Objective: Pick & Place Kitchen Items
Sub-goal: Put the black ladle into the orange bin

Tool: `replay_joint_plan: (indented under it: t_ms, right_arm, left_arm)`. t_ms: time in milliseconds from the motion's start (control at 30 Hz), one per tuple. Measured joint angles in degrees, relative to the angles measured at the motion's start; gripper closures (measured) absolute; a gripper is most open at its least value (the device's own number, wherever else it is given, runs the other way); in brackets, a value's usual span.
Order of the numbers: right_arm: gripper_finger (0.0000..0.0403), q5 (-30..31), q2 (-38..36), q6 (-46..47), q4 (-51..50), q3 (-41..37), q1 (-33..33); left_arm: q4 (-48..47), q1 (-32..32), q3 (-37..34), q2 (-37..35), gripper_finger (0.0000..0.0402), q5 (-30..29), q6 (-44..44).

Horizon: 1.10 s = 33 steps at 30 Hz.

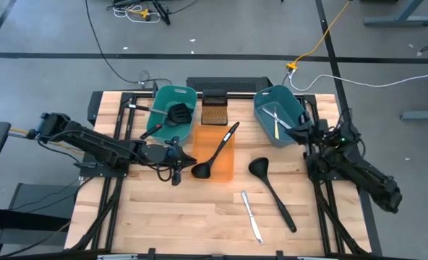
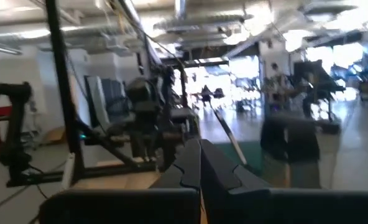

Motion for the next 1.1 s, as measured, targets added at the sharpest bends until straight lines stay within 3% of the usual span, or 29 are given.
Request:
replay_joint_plan:
  t_ms: [333, 933, 1100]
  right_arm:
    - [0.0401, 11.71, 0.02, -4.04, -3.63, -3.15, 15.00]
    - [0.0401, 44.30, 0.20, -11.29, -6.02, -6.39, 56.06]
    - [0.0399, 45.21, 0.20, -13.24, -7.80, -6.39, 60.98]
  left_arm:
    - [-0.02, 0.00, 0.00, 0.00, 0.0358, -0.17, -0.07]
    - [-0.70, 0.00, -0.02, 0.00, 0.0358, -0.15, 0.04]
    - [-0.70, 0.00, -0.02, 0.00, 0.0358, -0.13, 0.04]
